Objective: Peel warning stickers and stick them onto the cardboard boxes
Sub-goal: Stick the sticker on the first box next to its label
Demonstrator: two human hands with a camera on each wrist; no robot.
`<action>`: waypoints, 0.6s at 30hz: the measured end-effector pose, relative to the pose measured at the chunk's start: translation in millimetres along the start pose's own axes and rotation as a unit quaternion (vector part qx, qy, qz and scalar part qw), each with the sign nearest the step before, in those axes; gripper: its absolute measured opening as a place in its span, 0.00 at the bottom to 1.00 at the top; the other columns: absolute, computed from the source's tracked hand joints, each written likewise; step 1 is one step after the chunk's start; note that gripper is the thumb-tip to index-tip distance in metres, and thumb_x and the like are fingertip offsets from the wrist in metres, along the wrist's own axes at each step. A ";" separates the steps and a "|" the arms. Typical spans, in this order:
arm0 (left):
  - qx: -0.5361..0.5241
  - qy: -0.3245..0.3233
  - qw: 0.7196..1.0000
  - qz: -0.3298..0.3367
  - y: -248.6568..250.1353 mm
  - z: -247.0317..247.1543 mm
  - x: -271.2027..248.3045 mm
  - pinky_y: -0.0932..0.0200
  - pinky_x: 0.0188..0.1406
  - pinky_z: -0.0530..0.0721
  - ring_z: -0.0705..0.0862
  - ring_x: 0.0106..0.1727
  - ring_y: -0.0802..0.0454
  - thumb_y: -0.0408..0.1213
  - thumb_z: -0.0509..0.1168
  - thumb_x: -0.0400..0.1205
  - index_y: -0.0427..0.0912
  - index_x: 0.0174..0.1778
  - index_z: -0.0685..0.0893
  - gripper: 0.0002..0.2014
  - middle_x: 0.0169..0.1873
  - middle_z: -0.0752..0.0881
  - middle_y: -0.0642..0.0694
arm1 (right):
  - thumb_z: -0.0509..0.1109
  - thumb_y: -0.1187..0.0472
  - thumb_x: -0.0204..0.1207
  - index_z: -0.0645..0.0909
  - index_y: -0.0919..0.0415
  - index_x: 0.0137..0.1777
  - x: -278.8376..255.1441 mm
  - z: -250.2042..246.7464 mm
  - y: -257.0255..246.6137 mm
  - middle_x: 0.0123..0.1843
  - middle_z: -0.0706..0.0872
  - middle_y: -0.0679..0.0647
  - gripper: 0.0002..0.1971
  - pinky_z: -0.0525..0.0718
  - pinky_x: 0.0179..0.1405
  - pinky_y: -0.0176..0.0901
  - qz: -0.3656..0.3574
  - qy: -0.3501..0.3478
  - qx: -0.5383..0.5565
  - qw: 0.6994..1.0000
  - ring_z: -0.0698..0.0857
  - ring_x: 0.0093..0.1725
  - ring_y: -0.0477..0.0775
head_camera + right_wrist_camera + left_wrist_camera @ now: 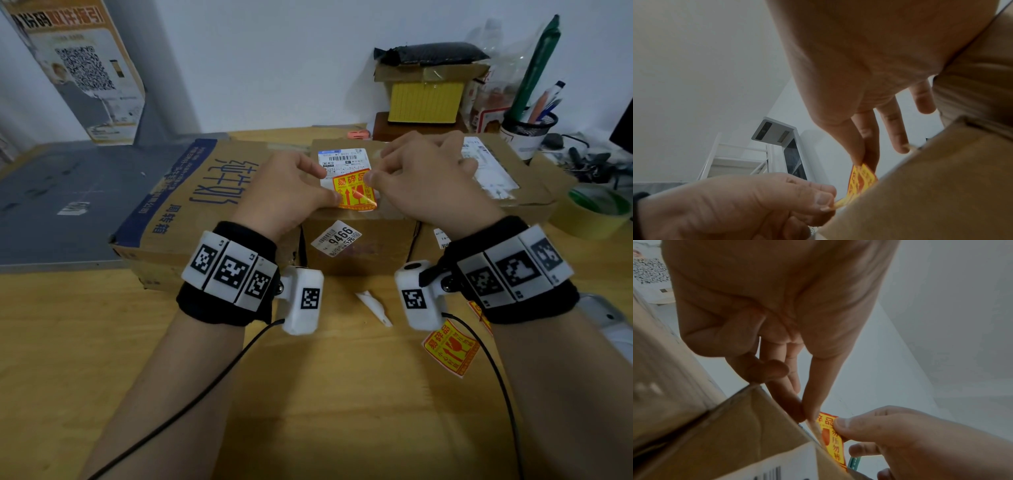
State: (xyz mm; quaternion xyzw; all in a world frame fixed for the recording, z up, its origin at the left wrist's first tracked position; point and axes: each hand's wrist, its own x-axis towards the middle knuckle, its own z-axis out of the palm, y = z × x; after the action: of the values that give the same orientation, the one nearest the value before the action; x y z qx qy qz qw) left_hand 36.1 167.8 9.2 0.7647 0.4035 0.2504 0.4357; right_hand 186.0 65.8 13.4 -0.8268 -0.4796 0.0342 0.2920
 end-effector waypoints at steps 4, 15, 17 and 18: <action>0.005 0.002 1.000 -0.004 -2.9 0.8 3.0 0.42 0.55 0.89 0.91 0.52 0.47 0.53 0.81 0.51 0.54 0.44 0.86 0.26 0.50 0.93 0.48 | 0.70 0.47 0.84 0.94 0.53 0.44 -0.2 1.0 -0.5 0.67 0.81 0.46 0.15 0.58 0.58 0.56 -0.002 0.000 -0.004 1.000 0.63 0.76 0.60; 0.024 0.025 0.999 0.004 -5.1 1.1 6.0 0.44 0.58 0.88 0.90 0.53 0.48 0.39 0.83 0.69 0.50 0.42 0.86 0.12 0.51 0.92 0.45 | 0.70 0.48 0.84 0.93 0.47 0.44 -1.5 1.9 -2.2 0.68 0.80 0.46 0.12 0.60 0.61 0.59 0.013 -0.007 -0.039 0.999 0.62 0.75 0.64; 0.029 0.027 0.999 0.006 -5.6 1.2 5.9 0.44 0.58 0.88 0.90 0.53 0.48 0.39 0.82 0.69 0.50 0.42 0.86 0.12 0.51 0.92 0.46 | 0.70 0.48 0.84 0.92 0.46 0.43 -0.8 2.4 -2.0 0.68 0.80 0.47 0.12 0.62 0.65 0.62 0.015 -0.007 -0.051 0.999 0.62 0.76 0.66; 0.031 0.028 0.999 0.007 -5.5 1.1 5.8 0.44 0.58 0.89 0.90 0.53 0.48 0.39 0.83 0.69 0.50 0.41 0.86 0.12 0.50 0.92 0.46 | 0.71 0.48 0.83 0.92 0.46 0.42 -0.7 2.9 -2.3 0.68 0.80 0.47 0.12 0.62 0.67 0.64 0.016 -0.008 -0.055 0.998 0.61 0.78 0.67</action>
State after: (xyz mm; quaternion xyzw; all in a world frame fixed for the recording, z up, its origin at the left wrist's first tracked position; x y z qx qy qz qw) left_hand 37.9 173.7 4.0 0.7732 0.4178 0.2617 0.3989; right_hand 182.9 67.4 12.0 -0.8489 -0.4696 0.0193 0.2416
